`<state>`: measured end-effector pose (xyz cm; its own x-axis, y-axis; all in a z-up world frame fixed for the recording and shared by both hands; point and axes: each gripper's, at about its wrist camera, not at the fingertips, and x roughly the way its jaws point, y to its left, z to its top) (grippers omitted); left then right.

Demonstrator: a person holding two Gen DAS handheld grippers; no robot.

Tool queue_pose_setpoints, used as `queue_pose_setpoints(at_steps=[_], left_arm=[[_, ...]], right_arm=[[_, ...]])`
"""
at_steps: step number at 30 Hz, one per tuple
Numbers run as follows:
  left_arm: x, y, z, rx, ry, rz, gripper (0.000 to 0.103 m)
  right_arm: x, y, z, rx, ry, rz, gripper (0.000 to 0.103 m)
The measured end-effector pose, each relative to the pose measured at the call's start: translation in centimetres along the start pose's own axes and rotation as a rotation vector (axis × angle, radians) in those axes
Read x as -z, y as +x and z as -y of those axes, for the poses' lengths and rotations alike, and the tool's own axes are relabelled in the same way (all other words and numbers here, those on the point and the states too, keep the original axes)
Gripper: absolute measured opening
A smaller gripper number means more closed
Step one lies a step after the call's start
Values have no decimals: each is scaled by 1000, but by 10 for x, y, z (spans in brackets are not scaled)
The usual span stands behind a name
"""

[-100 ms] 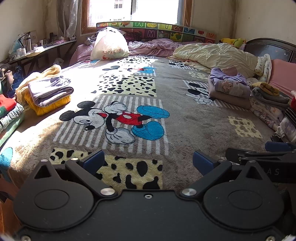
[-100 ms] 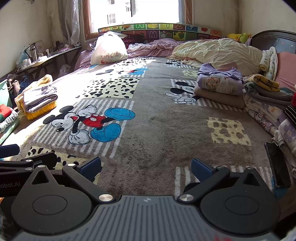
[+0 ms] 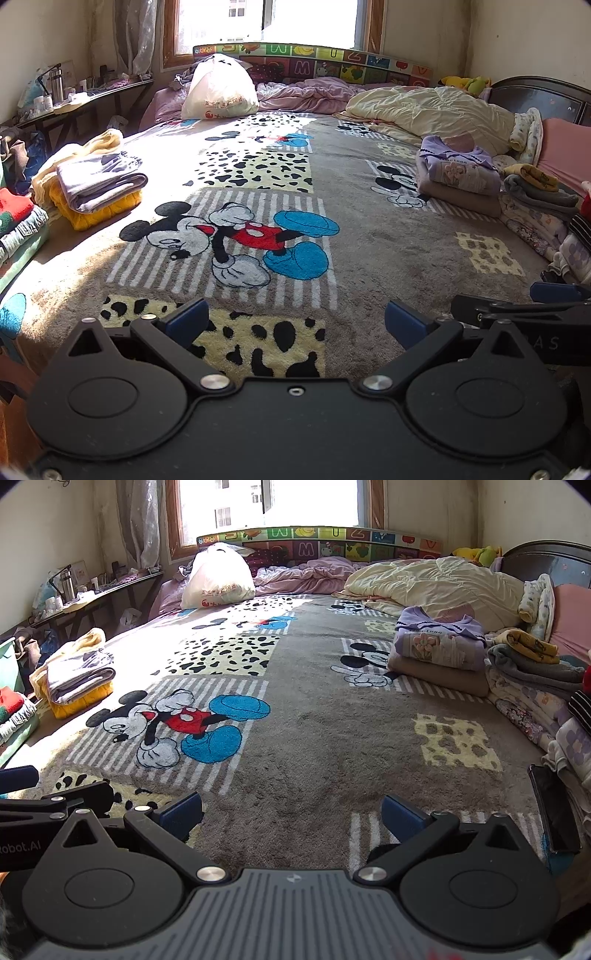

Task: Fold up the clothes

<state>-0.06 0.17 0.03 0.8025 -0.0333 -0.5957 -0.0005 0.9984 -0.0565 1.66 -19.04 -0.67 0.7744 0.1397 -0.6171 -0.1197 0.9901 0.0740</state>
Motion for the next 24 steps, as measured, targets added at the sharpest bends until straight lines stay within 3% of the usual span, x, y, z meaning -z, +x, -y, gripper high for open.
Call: queue_pose_setpoints(at_steps=[24], left_arm=[[-2,-5,1,-5,5,6,103]], right_arm=[[0,-3,-4,5,-4,0,103]])
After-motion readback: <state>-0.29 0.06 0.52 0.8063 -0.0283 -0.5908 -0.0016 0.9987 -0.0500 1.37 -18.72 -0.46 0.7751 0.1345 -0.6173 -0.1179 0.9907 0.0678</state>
